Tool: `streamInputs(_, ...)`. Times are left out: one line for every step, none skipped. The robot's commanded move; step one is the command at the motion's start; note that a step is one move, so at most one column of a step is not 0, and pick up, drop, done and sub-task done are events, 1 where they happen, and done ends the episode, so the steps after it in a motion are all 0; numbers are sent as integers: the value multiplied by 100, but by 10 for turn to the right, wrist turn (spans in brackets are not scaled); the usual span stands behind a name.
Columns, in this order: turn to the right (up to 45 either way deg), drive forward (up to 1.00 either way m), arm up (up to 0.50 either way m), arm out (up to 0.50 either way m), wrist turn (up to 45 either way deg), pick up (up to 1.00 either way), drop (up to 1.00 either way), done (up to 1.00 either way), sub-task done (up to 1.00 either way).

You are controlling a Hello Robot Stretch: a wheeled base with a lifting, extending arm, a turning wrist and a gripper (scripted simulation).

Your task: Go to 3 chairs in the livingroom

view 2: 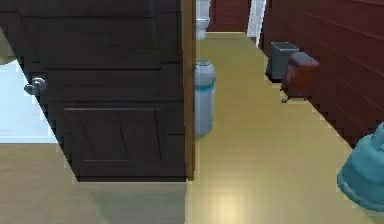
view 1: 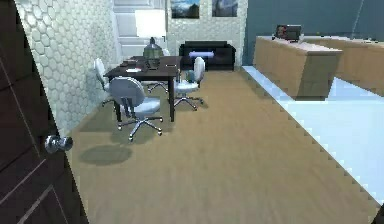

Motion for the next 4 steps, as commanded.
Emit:
streamInputs(0,100,0,0,0,0,0,0,0)
streamInputs(60,0,0,0,0,0,0,0,0)
streamInputs(0,65,0,0,0,0,0,0,0)
streamInputs(-450,0,0,0,0,0,0,0,0)
